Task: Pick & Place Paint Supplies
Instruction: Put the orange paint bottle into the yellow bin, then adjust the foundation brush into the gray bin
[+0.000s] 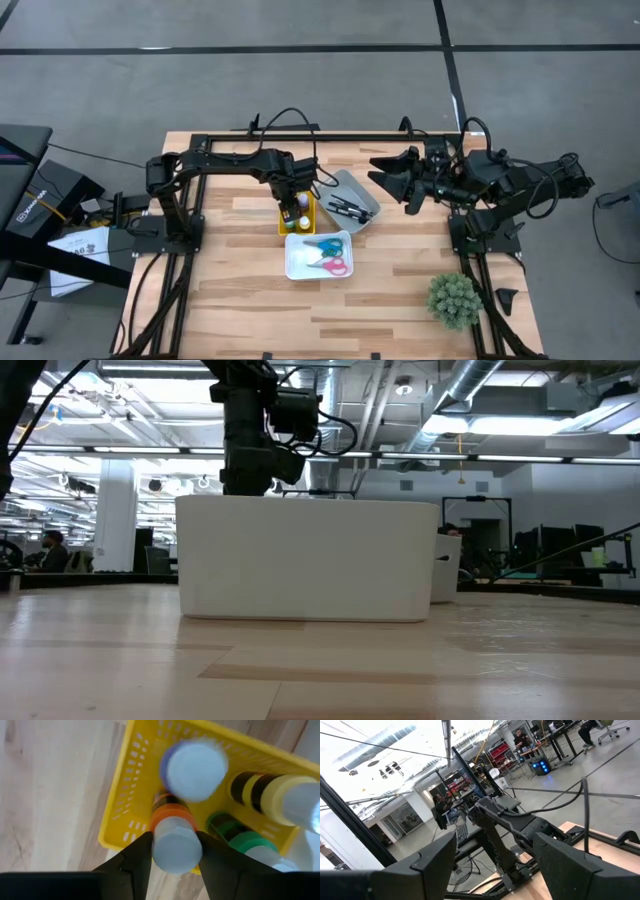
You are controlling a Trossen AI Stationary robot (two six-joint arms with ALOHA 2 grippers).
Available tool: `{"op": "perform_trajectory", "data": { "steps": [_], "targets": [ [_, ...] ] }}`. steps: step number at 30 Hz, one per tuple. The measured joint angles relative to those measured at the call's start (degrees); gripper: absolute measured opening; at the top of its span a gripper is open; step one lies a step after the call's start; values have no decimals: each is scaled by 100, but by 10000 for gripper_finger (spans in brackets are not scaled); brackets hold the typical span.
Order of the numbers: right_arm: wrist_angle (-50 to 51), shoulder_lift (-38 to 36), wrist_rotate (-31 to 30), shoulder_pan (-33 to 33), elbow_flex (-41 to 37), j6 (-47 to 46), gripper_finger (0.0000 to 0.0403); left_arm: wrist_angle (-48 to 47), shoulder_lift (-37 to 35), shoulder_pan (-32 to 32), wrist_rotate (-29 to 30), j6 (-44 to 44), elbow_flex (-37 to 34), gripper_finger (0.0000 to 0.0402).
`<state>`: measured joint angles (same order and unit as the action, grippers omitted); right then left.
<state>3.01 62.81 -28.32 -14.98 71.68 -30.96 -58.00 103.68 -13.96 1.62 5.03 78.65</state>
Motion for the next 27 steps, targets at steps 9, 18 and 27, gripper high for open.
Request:
{"op": "perform_trajectory", "data": {
  "steps": [9,18,27],
  "targets": [
    [-1,0,121,0,0,-2,260,20,-149,0,-14,-12,-11,159],
    [-2,0,132,0,0,2,260,11,-834,0,-21,-13,-7,161],
    [28,0,133,0,0,7,260,174,-1917,0,45,-21,-4,159]
  ]
}}
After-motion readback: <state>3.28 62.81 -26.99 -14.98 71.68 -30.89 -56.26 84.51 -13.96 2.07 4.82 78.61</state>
